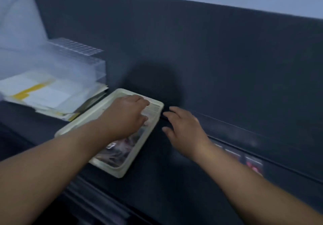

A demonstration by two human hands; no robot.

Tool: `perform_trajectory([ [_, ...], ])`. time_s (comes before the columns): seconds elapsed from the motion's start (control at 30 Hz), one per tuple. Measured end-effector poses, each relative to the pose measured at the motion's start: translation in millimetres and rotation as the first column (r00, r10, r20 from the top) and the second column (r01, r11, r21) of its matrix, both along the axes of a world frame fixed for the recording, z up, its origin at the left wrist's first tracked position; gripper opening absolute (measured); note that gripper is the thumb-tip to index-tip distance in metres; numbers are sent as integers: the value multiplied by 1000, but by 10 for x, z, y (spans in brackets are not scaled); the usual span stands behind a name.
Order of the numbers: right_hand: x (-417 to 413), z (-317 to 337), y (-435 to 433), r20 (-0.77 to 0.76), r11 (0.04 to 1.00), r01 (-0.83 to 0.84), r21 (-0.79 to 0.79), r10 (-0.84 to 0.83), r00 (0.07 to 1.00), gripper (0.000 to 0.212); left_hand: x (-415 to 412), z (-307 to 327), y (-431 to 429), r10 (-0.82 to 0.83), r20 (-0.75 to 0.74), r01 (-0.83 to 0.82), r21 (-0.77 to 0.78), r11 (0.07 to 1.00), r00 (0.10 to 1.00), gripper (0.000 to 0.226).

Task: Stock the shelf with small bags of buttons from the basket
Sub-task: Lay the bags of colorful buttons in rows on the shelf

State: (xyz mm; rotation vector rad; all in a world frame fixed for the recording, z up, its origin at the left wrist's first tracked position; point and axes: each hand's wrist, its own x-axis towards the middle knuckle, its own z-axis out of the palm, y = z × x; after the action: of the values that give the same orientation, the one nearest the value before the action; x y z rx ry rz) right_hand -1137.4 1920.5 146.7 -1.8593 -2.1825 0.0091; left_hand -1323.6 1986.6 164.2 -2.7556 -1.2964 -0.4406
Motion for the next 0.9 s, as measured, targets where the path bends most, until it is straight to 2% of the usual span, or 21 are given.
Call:
perform_trajectory([
  [0.13,-522,13,306,-17,988,-154,-26,154,988,47,-774,-50,92,207,-14,-207,-51,977,978,52],
  [0.27,-954,-9,555,-43,955,-267,-129,264,964,47,-1278,-186,131,313,-39,-316,-122,941,949,52],
  [0.4,-1233,-58,696,-83,926,-311,-213,300,950,47,-1410,-332,150,308,32,-297,-192,935,951,45],
  [0.53,-1412,-116,777,-132,885,-349,-309,323,937,52,-1454,-477,182,284,155,-253,-195,948,946,36],
  [0.63,-1484,-154,890,-135,870,-324,-371,295,946,55,-1447,-509,190,283,193,-246,-192,950,940,33],
  [0.73,-1545,-196,973,-298,794,-338,-505,208,932,61,-1448,-537,195,265,238,-227,-178,958,934,39],
  [0.8,-1611,-267,983,-373,758,-389,-523,207,905,64,-1469,-555,193,273,285,-231,-173,957,919,48],
  [0.9,-1687,-390,979,-246,808,-377,-453,293,924,60,-1488,-591,202,277,329,-225,-187,956,903,45],
])
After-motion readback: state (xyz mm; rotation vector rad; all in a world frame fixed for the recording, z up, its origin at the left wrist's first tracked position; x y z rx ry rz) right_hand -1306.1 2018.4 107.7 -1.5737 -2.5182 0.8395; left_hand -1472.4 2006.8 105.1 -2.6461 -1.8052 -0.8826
